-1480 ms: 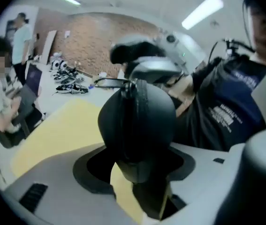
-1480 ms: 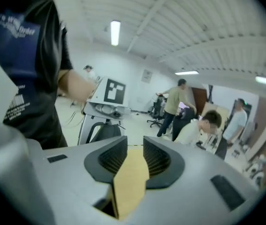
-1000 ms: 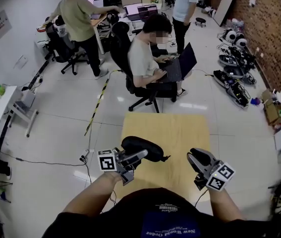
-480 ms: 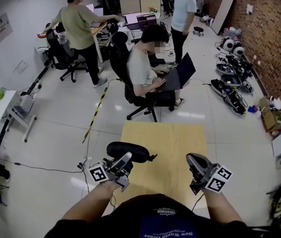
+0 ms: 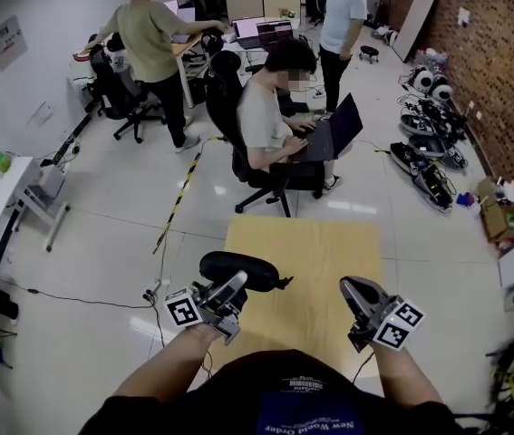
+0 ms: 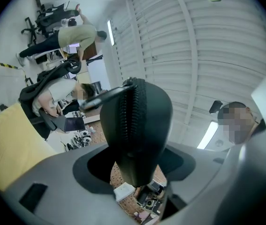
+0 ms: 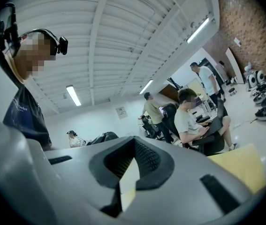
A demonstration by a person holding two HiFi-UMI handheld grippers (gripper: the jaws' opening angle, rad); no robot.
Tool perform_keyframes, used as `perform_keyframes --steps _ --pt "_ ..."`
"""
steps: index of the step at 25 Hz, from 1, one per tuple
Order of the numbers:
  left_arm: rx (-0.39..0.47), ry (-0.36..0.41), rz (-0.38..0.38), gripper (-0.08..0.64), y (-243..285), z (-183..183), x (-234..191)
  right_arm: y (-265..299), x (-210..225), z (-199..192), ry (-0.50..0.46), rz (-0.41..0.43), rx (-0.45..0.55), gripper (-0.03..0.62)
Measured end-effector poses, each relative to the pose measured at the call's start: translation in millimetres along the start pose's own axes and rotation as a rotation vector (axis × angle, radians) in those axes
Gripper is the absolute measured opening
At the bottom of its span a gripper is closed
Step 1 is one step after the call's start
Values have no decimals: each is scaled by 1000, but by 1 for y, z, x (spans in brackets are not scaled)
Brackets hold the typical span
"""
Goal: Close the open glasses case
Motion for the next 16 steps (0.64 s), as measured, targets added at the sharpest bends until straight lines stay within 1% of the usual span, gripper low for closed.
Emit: perform_keyframes --steps 16 --pt "6 3 -23 273 1 1 11 -1 -9 -2 -19 18 -6 -15"
Point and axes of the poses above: the fingertips, and each gripper's own axes: y forward along the fingers, x to its right, z out of its top, the point moved 1 cm from there along -y, backward along the fingers, and after that the axes turned 2 degrees about -z, right-handed, at the moved point
